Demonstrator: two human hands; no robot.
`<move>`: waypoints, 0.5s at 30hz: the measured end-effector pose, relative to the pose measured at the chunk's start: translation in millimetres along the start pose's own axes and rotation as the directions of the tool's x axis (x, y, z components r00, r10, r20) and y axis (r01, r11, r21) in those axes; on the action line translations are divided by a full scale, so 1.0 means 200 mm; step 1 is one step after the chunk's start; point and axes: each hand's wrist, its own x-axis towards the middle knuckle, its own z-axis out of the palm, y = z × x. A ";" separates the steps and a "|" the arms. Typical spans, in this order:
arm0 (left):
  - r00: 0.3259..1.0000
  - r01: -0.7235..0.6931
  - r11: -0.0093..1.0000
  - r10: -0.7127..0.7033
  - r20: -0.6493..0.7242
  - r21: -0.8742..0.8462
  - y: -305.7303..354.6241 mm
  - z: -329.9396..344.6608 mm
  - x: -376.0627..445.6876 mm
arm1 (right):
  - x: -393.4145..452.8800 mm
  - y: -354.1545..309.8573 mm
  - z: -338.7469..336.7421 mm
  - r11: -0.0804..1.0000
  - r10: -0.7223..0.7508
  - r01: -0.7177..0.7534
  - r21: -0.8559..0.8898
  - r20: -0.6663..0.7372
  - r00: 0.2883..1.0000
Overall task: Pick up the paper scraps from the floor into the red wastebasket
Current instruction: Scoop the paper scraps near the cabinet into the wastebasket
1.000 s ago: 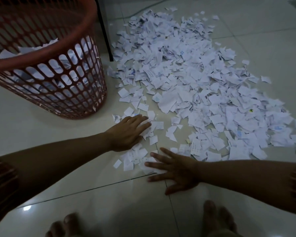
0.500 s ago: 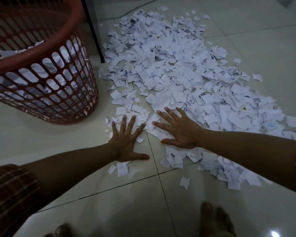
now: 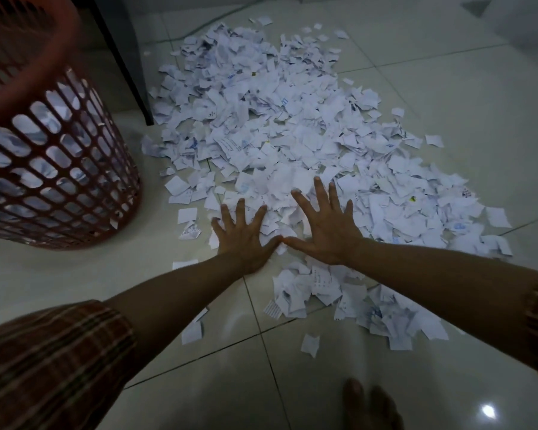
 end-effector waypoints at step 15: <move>0.967 -0.255 0.966 0.256 0.015 -0.040 -0.19 -0.24 0.03 | 0.20 -0.13 0.06 0.995 0.091 -0.088 -0.050 0.067 0.994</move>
